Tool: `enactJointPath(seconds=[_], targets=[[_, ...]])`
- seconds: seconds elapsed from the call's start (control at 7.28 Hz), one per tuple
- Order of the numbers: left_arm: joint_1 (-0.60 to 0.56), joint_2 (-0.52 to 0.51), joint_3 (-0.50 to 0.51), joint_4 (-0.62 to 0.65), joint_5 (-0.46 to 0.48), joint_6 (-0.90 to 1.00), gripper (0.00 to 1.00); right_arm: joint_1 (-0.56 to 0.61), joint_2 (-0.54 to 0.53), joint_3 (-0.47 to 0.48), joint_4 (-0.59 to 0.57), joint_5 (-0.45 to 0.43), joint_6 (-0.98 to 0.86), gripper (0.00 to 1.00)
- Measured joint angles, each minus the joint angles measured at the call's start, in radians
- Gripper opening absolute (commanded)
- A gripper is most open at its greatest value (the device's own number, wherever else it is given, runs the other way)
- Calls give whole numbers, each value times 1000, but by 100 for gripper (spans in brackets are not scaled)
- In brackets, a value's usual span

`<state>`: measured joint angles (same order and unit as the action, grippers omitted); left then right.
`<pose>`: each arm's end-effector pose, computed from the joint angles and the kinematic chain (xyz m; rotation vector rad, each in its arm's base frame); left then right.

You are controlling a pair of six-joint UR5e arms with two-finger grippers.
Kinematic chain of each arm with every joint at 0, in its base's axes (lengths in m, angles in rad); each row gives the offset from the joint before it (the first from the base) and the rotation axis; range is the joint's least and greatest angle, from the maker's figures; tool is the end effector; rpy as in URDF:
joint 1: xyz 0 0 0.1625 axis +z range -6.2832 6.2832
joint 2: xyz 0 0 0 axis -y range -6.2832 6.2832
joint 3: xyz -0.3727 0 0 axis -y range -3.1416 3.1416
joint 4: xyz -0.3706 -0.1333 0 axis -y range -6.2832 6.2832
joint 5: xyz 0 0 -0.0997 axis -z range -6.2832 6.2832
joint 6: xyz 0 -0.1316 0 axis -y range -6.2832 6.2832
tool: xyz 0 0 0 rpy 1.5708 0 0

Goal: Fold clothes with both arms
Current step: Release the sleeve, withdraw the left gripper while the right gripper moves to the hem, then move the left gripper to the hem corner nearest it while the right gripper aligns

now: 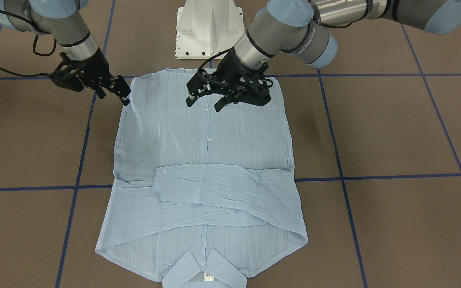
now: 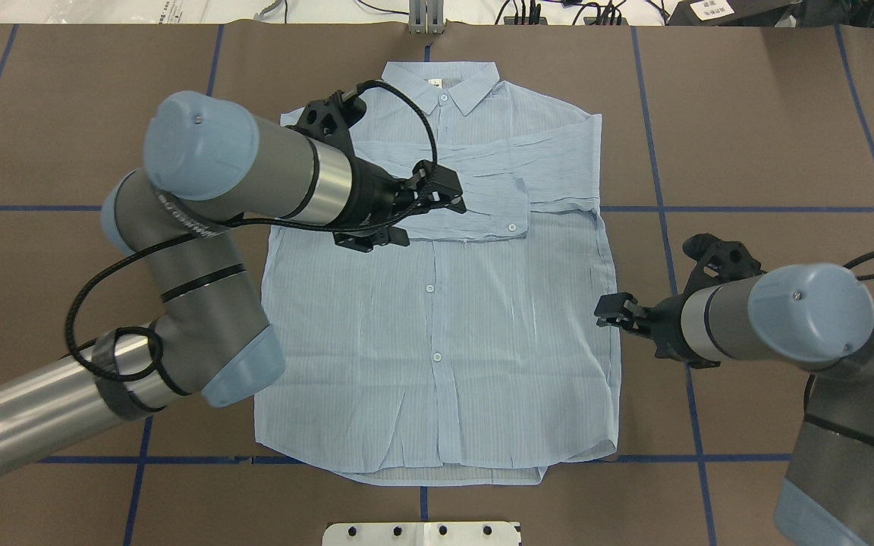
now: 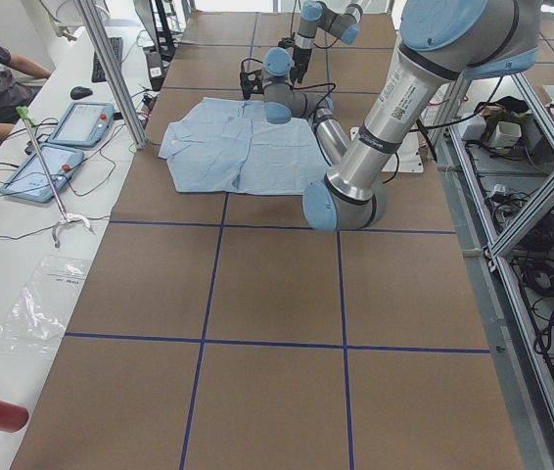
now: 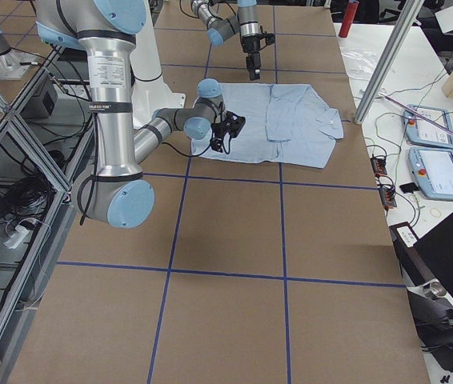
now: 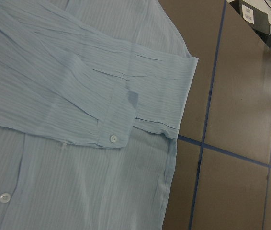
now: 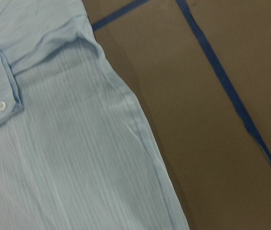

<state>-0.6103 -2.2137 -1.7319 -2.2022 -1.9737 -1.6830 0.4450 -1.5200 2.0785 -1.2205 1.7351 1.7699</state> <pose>0.4563 -0.4188 0.1115 0.0280 1.4531 -0.3026 -0.4004 -0.3148 0.3395 -0.0410 -0.9299 0.5230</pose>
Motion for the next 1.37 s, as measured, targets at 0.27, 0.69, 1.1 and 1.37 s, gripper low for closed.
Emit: enactJointPath(seconds=[0.27, 0.69, 1.1, 1.37], targets=[[0, 99, -107, 12, -1, 4, 94, -91, -12, 18, -13, -75, 115, 96], [5, 125, -119, 13, 3, 5, 95, -155, -8, 16, -54, -117, 228, 96], [15, 125, -115, 13, 7, 5, 95, -240, -4, 11, -142, -149, 262, 93], [20, 124, -112, 13, 8, 3, 96, -273, 8, 8, -173, -159, 267, 89]])
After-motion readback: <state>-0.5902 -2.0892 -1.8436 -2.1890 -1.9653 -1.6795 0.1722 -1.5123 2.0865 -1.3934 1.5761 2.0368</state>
